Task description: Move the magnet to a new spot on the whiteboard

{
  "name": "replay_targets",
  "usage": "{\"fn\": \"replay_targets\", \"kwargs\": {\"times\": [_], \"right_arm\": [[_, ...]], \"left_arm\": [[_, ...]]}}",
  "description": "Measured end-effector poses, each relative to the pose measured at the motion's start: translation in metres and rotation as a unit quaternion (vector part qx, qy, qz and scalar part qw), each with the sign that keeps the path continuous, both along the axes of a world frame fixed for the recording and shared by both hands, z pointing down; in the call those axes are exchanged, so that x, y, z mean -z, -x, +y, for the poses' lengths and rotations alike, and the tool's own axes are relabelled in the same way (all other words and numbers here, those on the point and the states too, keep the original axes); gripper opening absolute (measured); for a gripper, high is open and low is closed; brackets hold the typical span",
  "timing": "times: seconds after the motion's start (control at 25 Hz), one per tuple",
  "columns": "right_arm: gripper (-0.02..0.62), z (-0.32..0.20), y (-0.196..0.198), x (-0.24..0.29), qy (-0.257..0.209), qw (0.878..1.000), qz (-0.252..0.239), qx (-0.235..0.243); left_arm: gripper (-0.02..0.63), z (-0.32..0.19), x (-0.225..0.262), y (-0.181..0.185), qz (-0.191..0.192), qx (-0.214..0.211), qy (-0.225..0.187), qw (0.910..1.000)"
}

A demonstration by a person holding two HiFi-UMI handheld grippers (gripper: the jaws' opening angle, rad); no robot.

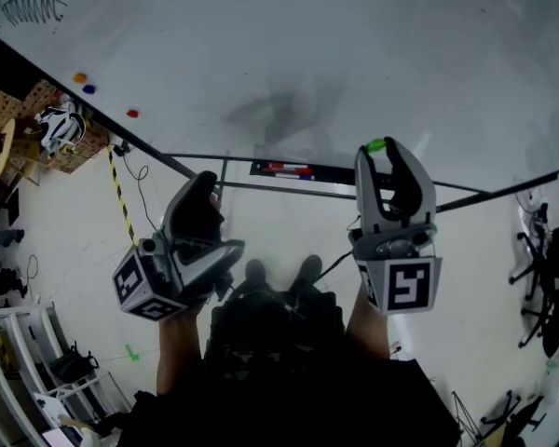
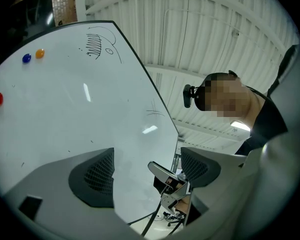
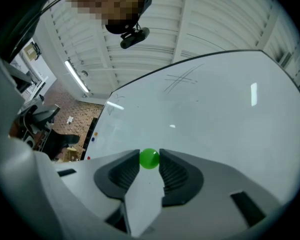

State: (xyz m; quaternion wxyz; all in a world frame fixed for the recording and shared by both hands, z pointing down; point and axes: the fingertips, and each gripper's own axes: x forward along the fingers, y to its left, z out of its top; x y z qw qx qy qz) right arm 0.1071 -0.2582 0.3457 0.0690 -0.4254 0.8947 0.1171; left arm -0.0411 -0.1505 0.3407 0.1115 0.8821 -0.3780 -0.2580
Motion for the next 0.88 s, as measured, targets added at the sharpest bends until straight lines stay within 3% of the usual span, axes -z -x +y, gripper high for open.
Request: {"fn": "replay_targets", "kwargs": {"times": [0.2,0.4,0.64,0.88], "right_arm": [[0.14,0.027,0.003,0.02,-0.019,1.0,-0.004,-0.02],[0.14,0.06,0.038,0.023,-0.006,1.0,-0.002,-0.019],[0.139,0.116,0.084,0.023,0.016,1.0,-0.005,-0.007],[0.14,0.163,0.092,0.023,0.023,0.998,0.03,-0.044]], "left_arm": [[0.414,0.02,0.007,0.015,0.036,-0.032,-0.009,0.9988],[0.414,0.045,0.015,0.065,0.054,-0.025,-0.044,0.9973],[0.414,0.092,-0.004,0.121,0.11,-0.05,-0.013,0.9926],[0.414,0.113,-0.017,0.128,0.139,-0.1,-0.023,0.985]]}}
